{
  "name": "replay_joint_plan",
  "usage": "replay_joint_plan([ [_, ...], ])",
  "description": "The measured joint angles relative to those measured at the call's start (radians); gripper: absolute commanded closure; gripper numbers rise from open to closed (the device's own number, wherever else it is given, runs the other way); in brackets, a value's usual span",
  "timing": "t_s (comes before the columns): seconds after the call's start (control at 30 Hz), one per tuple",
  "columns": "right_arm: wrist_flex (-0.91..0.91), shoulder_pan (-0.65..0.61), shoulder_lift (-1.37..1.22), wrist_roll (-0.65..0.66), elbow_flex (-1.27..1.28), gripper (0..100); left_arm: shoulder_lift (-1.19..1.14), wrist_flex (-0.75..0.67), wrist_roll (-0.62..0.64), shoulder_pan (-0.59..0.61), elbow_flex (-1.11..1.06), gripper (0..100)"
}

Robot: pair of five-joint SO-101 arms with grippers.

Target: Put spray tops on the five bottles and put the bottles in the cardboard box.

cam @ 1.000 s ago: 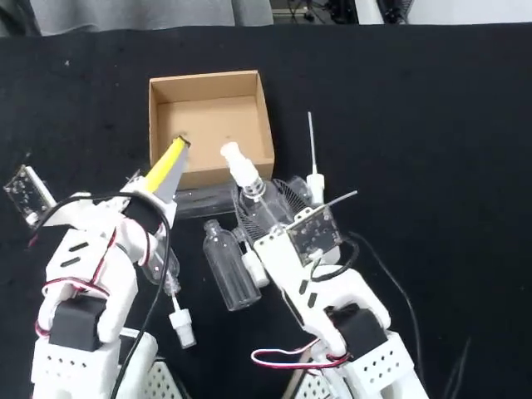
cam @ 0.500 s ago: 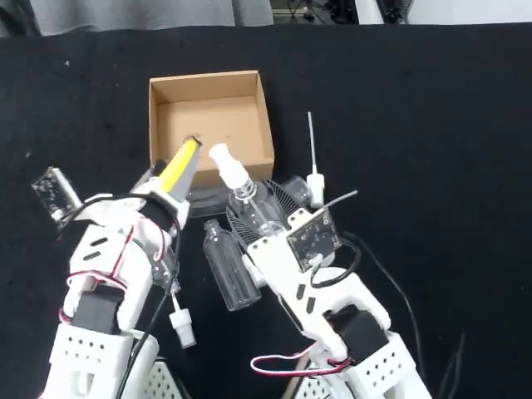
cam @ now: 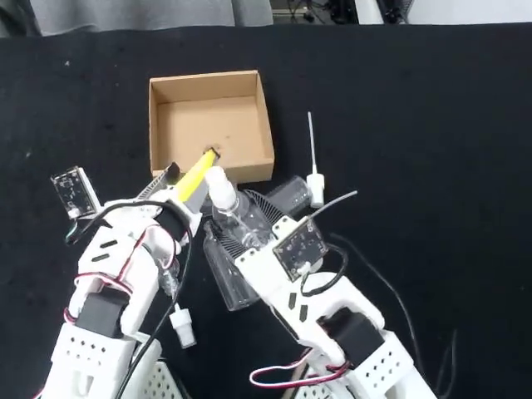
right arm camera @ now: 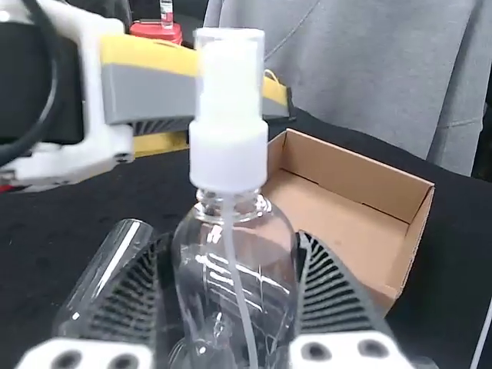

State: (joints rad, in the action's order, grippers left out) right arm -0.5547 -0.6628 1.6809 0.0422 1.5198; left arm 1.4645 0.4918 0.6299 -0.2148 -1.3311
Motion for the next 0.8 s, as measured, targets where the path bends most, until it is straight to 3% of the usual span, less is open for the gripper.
replay_joint_plan([
  [0.37,0.000,0.000,-0.002,0.000,0.002,94.1,0.003,-0.006,-0.051,-0.043,-0.011,74],
  [0.8,-0.028,0.034,-0.002,0.000,0.002,94.1,0.000,0.089,-0.112,-0.097,-0.011,74],
])
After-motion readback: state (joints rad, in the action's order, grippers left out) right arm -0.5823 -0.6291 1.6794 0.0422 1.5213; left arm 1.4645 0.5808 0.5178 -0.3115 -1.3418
